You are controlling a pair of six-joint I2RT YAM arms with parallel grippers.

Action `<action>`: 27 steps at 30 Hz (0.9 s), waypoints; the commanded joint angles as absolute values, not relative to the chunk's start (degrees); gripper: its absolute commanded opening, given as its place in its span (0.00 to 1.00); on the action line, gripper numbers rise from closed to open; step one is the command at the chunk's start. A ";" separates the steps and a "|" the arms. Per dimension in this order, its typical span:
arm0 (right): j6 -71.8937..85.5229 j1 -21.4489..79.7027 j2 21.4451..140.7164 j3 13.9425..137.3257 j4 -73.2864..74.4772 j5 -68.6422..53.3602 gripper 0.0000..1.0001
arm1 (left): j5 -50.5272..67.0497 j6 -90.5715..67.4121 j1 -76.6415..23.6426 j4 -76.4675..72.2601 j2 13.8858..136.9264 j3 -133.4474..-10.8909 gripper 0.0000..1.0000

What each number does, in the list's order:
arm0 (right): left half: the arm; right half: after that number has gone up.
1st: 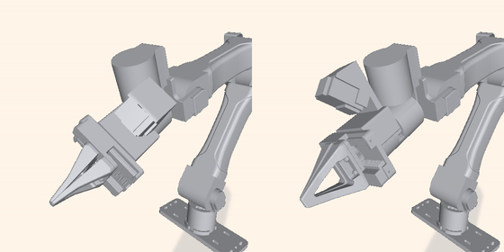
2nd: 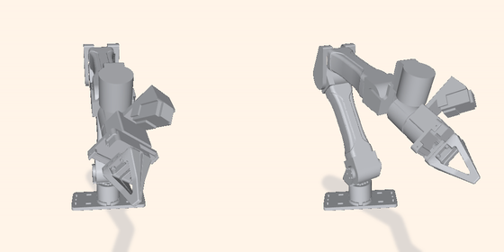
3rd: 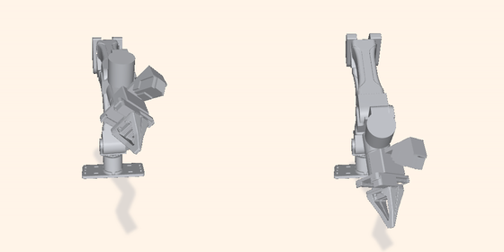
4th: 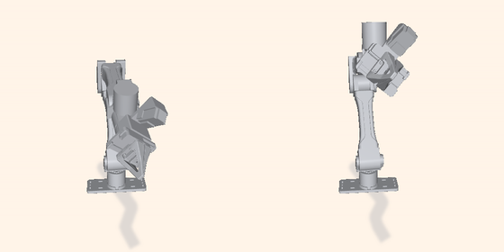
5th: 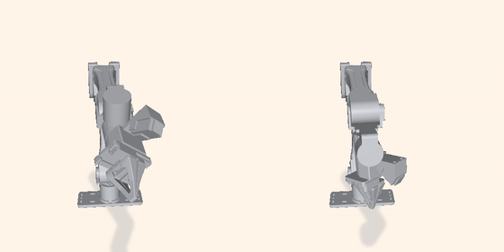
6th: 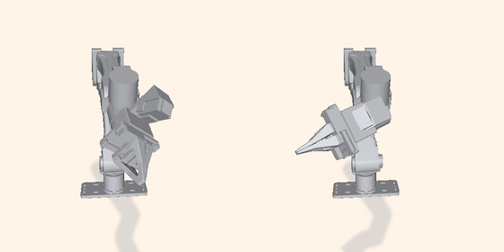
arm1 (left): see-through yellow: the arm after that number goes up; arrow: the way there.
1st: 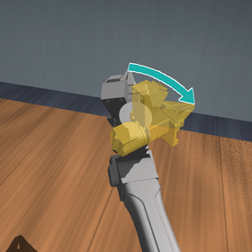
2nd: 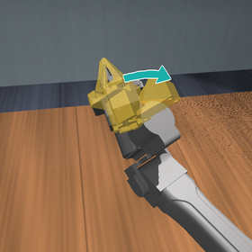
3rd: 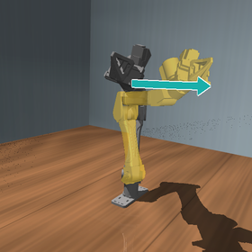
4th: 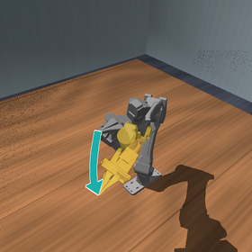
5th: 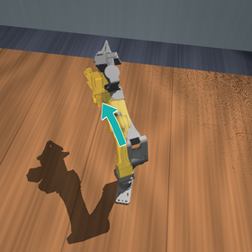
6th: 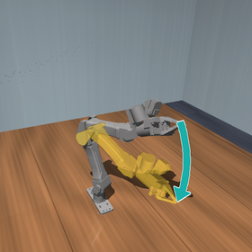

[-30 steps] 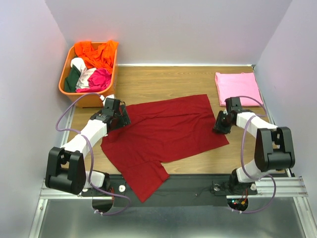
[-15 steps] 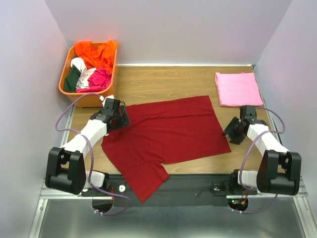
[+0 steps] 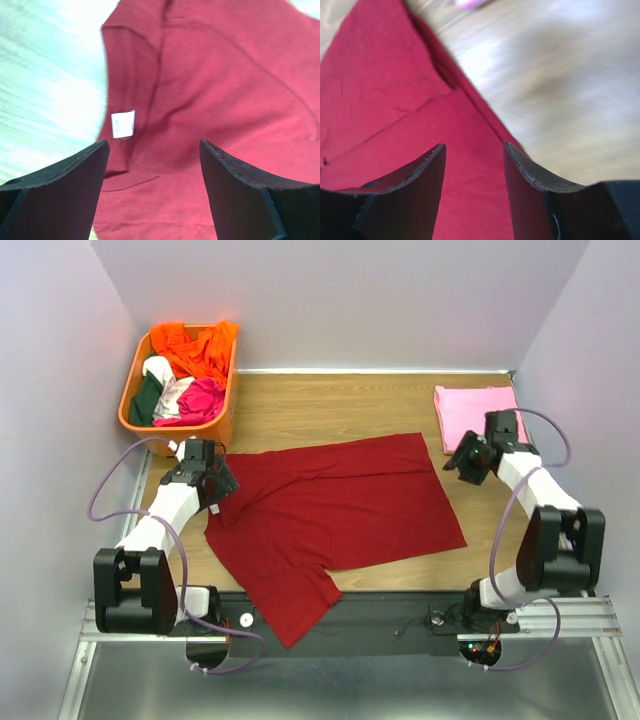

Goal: Fold and stack the t-shirts
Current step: Fold the tshirt

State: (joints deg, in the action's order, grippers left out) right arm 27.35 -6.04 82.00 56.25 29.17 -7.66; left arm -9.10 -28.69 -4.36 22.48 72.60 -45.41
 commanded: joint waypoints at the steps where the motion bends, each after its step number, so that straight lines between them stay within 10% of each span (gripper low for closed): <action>1: 26.02 -1.16 89.19 62.48 25.14 -12.04 0.55 | -8.35 -30.06 -2.81 23.38 71.98 -42.90 0.82; 18: 27.07 2.02 103.44 72.25 22.15 -12.66 0.55 | -3.96 -31.29 -2.72 20.57 75.06 -37.44 0.68; 27: 27.42 1.93 104.50 71.19 21.45 -9.85 0.55 | -2.81 -30.76 -2.81 19.95 74.71 -38.23 0.39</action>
